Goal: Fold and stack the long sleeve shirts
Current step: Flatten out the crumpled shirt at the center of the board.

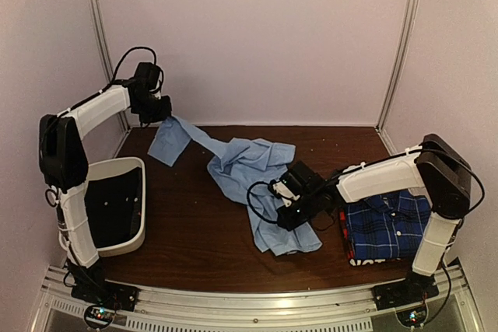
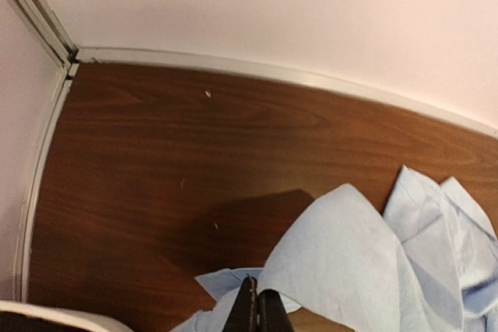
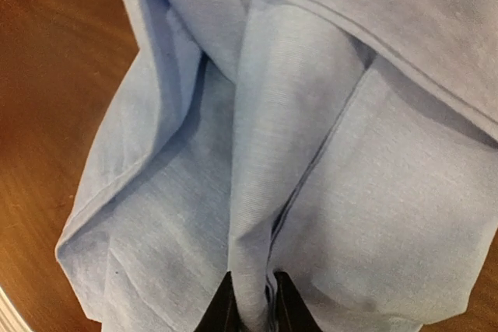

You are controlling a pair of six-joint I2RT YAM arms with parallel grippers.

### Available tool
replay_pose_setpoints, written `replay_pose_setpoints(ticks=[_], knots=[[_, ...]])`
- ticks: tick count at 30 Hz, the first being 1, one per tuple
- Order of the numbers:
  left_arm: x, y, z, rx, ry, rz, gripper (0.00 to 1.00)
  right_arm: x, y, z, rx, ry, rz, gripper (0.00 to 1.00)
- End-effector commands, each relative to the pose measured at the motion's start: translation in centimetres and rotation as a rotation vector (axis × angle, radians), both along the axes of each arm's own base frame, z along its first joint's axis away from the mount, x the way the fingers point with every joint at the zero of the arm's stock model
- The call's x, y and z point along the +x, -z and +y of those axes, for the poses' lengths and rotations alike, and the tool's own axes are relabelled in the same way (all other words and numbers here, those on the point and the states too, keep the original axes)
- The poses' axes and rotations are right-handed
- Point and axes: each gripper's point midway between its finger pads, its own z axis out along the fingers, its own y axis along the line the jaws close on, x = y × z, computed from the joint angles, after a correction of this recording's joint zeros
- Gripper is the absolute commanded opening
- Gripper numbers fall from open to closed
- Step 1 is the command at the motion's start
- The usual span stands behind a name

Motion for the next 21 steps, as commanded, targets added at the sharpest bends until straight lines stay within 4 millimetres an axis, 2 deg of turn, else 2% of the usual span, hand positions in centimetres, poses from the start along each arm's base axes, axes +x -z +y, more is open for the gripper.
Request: replay_pose_setpoints(ticks=[1, 5, 7, 11, 13, 16, 21], knots=[[4.2, 0.9, 2.0, 0.027, 0.018, 0.012, 0.0, -3.0, -2.1, 3.2, 0.096, -0.039, 0.062, 0.17], [6.8, 1.6, 3.1, 0.039, -0.007, 0.015, 0.0, -1.8, -4.2, 3.8, 0.15, 0.018, 0.016, 0.27], [7.5, 1.5, 3.4, 0.052, -0.015, 0.007, 0.0, -0.7, -5.6, 3.5, 0.161, 0.059, -0.029, 0.36], [8.3, 0.9, 4.4, 0.056, -0.049, -0.016, 0.0, 1.9, -8.1, 1.6, 0.196, 0.162, -0.107, 0.48], [8.8, 0.7, 5.5, 0.056, -0.078, -0.027, 0.0, 3.2, -8.8, 0.2, 0.215, 0.218, -0.13, 0.52], [9.4, -0.1, 7.4, 0.044, -0.125, -0.041, 0.0, 4.6, -9.0, -1.7, 0.227, 0.279, -0.146, 0.57], [9.8, -1.3, 9.9, 0.043, -0.192, -0.072, 0.0, 6.3, -7.9, -4.2, 0.2, 0.356, -0.149, 0.64]])
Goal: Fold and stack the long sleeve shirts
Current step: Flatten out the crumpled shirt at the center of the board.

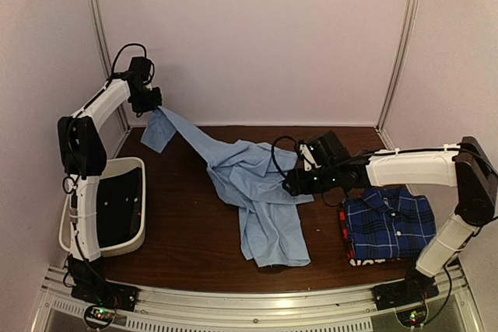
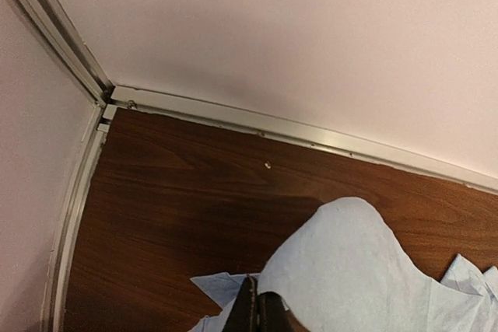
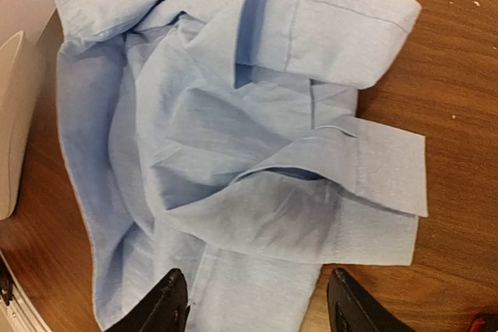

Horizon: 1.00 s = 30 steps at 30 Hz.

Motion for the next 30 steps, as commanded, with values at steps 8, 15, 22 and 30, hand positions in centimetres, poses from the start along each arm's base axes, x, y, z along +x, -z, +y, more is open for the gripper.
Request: replay_pose_setpoints(ticks=[8, 15, 22, 30], knots=[[1.0, -1.8, 2.2, -0.054, -0.034, -0.056, 0.0, 4.4, 3.0, -6.0, -0.072, 0.207, -0.025, 0.76], [0.9, -1.9, 2.0, -0.054, -0.013, -0.055, 0.0, 6.7, 3.0, -4.9, -0.122, 0.143, -0.092, 0.75], [0.7, -1.8, 2.0, -0.05, -0.003, -0.046, 0.0, 6.7, 3.1, -3.2, -0.222, 0.052, -0.163, 0.74], [0.7, -1.1, 1.8, -0.058, 0.003, -0.032, 0.0, 8.5, 4.0, -2.6, -0.293, 0.048, -0.182, 0.6]])
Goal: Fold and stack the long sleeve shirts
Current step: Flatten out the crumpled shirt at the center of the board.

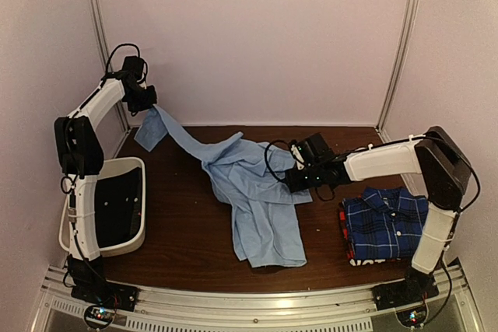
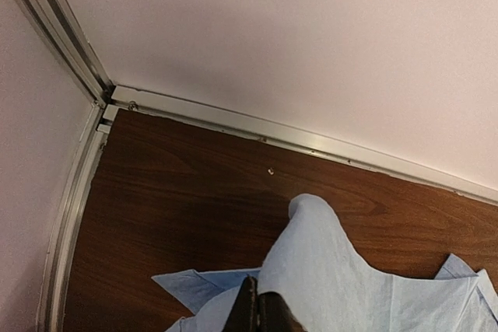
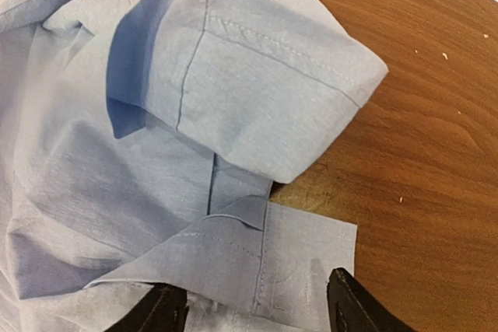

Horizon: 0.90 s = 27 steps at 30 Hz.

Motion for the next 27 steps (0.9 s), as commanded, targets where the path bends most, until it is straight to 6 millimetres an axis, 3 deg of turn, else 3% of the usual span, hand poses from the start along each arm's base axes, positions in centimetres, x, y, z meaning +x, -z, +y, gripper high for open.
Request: replay_pose_setpoints(ticks=[1, 4, 10, 14, 18, 22, 27], knots=[[0.3, -0.4, -0.3, -0.001, 0.019, -0.019, 0.0, 1.6, -0.1, 0.1, -0.049, 0.005, -0.038, 0.57], [0.3, 0.0, -0.4, -0.005, 0.024, -0.012, 0.0, 2.1, 0.2, 0.3, -0.056, 0.011, -0.038, 0.46], [0.3, 0.1, -0.2, 0.005, 0.021, -0.007, 0.0, 2.5, -0.7, 0.4, -0.04, 0.023, -0.051, 0.01], [0.1, 0.0, 0.5, 0.02, 0.007, -0.004, 0.0, 3.0, -2.2, -1.4, -0.029, 0.078, -0.062, 0.0], [0.0, -0.2, 1.7, 0.028, -0.011, -0.003, 0.0, 5.0, -5.0, -6.1, -0.022, 0.208, -0.1, 0.0], [-0.2, -0.3, 3.4, 0.03, -0.036, 0.002, 0.0, 8.3, -8.3, -12.9, -0.003, 0.384, -0.138, 0.0], [-0.2, 0.2, 4.9, 0.029, -0.06, 0.012, 0.0, 11.8, -10.7, -20.6, 0.006, 0.579, -0.147, 0.0]])
